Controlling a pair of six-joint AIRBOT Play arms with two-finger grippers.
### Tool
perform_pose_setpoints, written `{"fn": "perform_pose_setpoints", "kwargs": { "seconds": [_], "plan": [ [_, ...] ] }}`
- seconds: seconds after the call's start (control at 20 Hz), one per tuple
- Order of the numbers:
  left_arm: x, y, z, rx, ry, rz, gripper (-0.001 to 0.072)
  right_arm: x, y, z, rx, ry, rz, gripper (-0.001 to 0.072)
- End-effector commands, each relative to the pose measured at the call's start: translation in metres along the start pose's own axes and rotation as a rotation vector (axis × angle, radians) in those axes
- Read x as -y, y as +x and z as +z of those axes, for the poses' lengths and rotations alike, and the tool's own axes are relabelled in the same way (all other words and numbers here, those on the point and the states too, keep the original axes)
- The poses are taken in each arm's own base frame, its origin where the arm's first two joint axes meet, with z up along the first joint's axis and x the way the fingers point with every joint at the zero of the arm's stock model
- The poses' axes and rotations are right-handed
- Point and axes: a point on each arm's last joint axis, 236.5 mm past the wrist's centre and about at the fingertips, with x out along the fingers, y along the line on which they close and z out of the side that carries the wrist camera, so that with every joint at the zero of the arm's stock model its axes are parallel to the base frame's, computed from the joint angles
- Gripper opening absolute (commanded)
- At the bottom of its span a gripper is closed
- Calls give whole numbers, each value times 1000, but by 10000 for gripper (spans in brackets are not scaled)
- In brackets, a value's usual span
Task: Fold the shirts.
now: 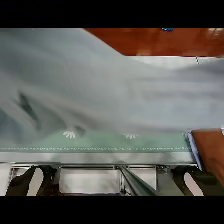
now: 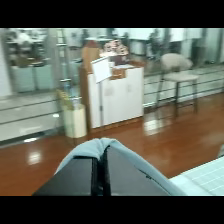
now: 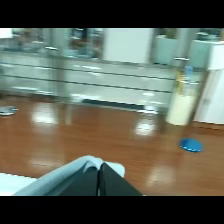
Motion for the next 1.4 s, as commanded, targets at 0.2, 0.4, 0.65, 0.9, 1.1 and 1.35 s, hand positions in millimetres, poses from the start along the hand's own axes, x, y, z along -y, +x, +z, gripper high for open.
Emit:
{"fn": "perform_pose_setpoints", "kwargs": {
  "seconds": [0.2, 0.4, 0.65, 0.9, 1.1, 1.35],
  "plan": [
    [-60, -69, -58, -153, -10, 385, 21, 27, 10, -69, -207, 31, -106, 19],
    [-112, -8, -168, -366, -235, 349, 21, 37, 82, -138, -399, 68, -98, 19],
    [-158, 82, -315, -581, -521, 212, 21, 48, 214, -251, -689, 104, -43, 19],
    [-223, 157, -457, -733, -651, 287, 22, 43, 349, -394, -879, 239, 37, 19],
    [-256, 207, -538, -800, -703, 313, 22, 39, 422, -468, -928, 343, 69, 19],
    [-257, 222, -570, -868, -819, 278, 508, 38, 450, -497, -961, 509, 71, 417]
  ]
}}
